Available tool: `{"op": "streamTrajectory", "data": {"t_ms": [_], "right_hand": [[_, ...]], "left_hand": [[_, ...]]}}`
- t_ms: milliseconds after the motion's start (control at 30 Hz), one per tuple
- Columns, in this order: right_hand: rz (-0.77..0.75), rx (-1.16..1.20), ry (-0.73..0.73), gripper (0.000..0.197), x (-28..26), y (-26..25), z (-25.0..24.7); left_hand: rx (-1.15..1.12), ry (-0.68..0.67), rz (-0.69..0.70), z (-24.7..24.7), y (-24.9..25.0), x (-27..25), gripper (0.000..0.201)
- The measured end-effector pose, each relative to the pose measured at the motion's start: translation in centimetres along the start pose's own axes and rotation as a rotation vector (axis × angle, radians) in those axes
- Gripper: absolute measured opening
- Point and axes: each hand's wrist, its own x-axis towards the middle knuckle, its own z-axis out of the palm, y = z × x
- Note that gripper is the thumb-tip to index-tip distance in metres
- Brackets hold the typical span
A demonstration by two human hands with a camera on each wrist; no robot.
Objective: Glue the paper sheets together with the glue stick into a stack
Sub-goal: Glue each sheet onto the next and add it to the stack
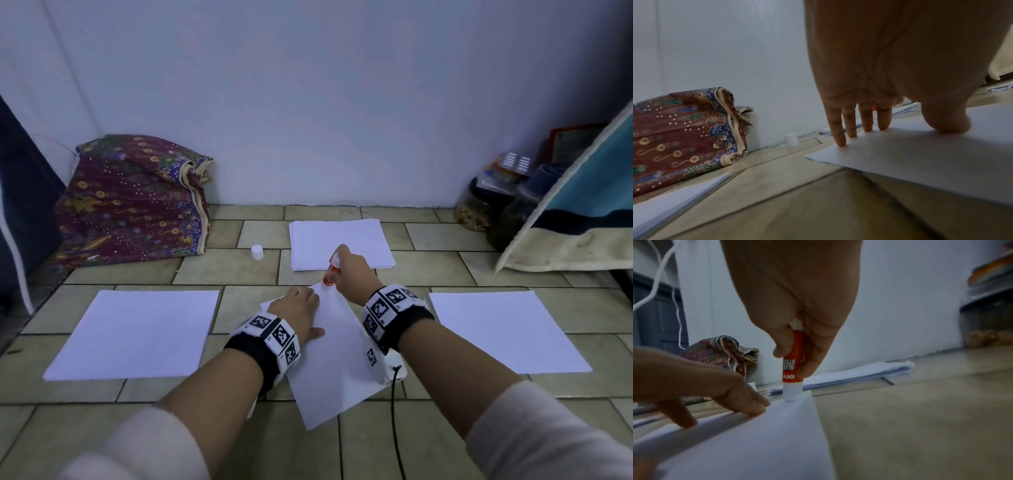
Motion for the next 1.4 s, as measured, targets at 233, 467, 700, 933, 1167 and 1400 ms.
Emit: {"op": "streamTrajectory", "data": {"t_ms": [233,467,700,933,1167,1400], "right_hand": [[-0.114,-0.268,-0.202,0.018,-1.5,-0.1,-1.5],[-0.184,-0.236,-0.305,0.015,-5.7,2.5,-2.5],[-0.216,-0.216,-0.412,0.02,-9.1,4.7,-3.9],[-0.095,-0.112,-0.414,0.015,-8.0,5.6,-8.0],[0.156,0.988,-0.01,0.022,-4.7,4.7,-8.6],[0.247,0.853,-0.181,0.012,-0.8,2.3,-3.7]], "left_hand": [[-0.01,-0.008,0.013,-0.1,-0.2,-0.1,0.062],[0.02,-0.027,0.007,0.0,-0.2,0.6,0.064],[0.171,-0.151,0.091,-1.2,-1.6,1.2,0.059],[0.088,-0.142,0.137,-1.3,-4.5,0.2,0.065],[0.083,-0.095,0.016,1.2,-5.8,-2.1,0.069],[-0.075,-0.172,-0.1,2.7,-5.2,-2.7,0.157]]}}
